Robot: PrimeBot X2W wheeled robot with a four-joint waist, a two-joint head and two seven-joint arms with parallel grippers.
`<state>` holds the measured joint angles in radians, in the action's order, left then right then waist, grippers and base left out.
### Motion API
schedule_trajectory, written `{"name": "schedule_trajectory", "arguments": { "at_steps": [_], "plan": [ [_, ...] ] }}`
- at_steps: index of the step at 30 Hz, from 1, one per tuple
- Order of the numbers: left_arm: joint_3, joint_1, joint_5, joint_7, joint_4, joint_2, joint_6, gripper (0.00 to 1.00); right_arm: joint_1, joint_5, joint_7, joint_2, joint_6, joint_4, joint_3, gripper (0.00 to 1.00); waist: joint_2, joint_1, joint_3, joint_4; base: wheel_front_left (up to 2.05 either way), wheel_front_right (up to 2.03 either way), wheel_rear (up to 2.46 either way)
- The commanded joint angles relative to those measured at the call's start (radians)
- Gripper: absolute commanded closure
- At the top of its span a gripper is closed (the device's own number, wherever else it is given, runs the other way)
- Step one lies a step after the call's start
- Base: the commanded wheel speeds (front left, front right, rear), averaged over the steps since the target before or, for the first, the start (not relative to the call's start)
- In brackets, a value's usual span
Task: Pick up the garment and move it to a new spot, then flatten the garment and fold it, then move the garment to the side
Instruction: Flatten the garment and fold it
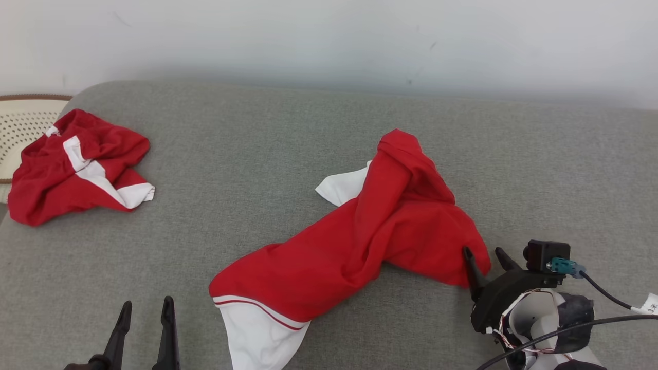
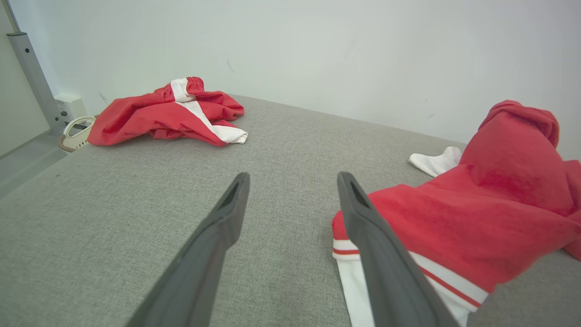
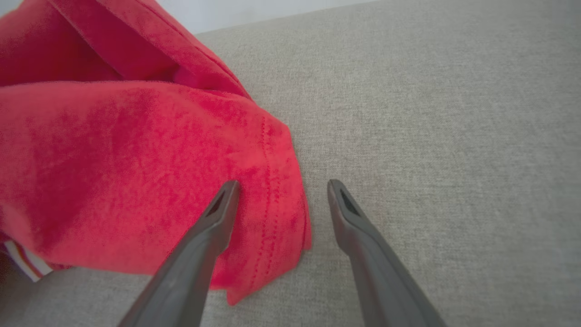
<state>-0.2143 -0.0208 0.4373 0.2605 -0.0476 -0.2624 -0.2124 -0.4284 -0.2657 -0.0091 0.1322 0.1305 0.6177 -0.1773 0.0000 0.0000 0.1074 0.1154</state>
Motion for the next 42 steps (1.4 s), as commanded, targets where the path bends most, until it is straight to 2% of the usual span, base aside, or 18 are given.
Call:
{"name": "schedule_trajectory", "arguments": {
  "at_steps": [1,3,4,5,14,17,21,26,27,30,35,39,40,41,42],
  "plan": [
    [0.005,0.001,-0.014,0.005,0.003,0.004,0.006,0.0,-0.016,-0.009,-0.004,0.0,0.0,0.032,-0.008,0.0,0.0,0.0,0.008,0.013,0.0,0.0,0.0],
    [0.011,0.004,-0.016,0.005,0.006,0.008,0.008,0.0,-0.028,-0.019,-0.013,-0.003,0.0,0.066,-0.018,0.0,0.0,0.0,0.009,0.016,0.0,0.0,0.0],
    [0.015,0.006,-0.019,0.005,0.007,0.01,0.012,0.0,-0.036,-0.026,-0.02,-0.003,0.0,0.078,-0.024,0.56,0.0,0.0,0.01,0.017,0.0,0.0,0.0],
    [0.018,0.006,-0.021,0.005,0.008,0.012,0.015,0.0,-0.042,-0.032,-0.027,-0.002,0.0,0.091,-0.031,1.0,0.0,0.0,0.011,0.017,0.0,0.0,0.0],
    [0.04,0.011,-0.034,0.005,0.021,0.033,0.024,0.0,-0.102,-0.058,-0.136,0.023,0.0,0.118,-0.077,1.0,0.0,0.0,0.007,-0.006,0.0,0.0,0.0],
    [0.044,0.022,-0.037,0.005,0.027,0.04,0.028,0.0,-0.077,-0.088,-0.15,0.028,0.0,0.067,-0.091,1.0,0.0,0.0,-0.004,-0.019,0.0,0.0,0.0],
    [0.058,0.037,-0.039,0.005,0.027,0.048,0.033,0.0,-0.012,-0.136,-0.128,0.07,0.0,-0.056,-0.102,1.0,0.0,0.0,-0.016,-0.047,0.0,0.0,0.0],
    [0.078,0.053,-0.043,0.005,0.028,0.061,0.042,0.0,0.141,-0.205,-0.018,0.118,0.0,-0.309,-0.079,1.0,0.0,0.0,-0.02,-0.086,0.0,0.0,0.0],
    [0.078,0.053,-0.043,0.005,0.028,0.061,0.042,0.0,0.141,-0.205,-0.018,0.118,0.0,-0.309,-0.079,1.0,0.0,0.0,-0.02,-0.086,0.0,0.0,0.0],
    [0.083,0.058,-0.046,0.005,0.032,0.067,0.051,0.0,0.224,-0.215,0.047,0.126,0.0,-0.441,-0.045,1.0,0.0,0.0,-0.02,-0.101,0.0,0.0,0.0],
    [0.092,0.055,-0.055,0.005,0.039,0.079,0.061,0.0,0.363,-0.203,0.177,0.109,0.0,-0.618,0.025,1.0,0.0,0.0,-0.018,-0.112,0.0,0.0,0.0],
    [0.096,0.055,-0.061,0.005,0.046,0.089,0.067,0.0,0.452,-0.2,0.291,0.09,0.0,-0.686,0.057,1.0,0.0,0.0,-0.018,-0.115,0.0,0.0,0.0],
    [0.098,0.056,-0.062,0.005,0.047,0.09,0.071,0.0,0.461,-0.186,0.305,0.09,0.0,-0.696,0.064,0.85,0.0,0.0,-0.019,-0.115,0.0,0.0,0.0],
    [0.098,0.057,-0.063,0.005,0.049,0.092,0.069,0.0,0.465,-0.173,0.304,0.084,0.0,-0.71,0.078,0.59,0.0,0.0,-0.019,-0.114,0.0,0.0,0.0],
    [0.099,0.057,-0.064,0.005,0.052,0.094,0.072,0.0,0.47,-0.16,0.302,0.078,0.0,-0.717,0.086,0.03,0.0,0.0,-0.021,-0.114,0.0,0.0,0.0]
  ]
}}
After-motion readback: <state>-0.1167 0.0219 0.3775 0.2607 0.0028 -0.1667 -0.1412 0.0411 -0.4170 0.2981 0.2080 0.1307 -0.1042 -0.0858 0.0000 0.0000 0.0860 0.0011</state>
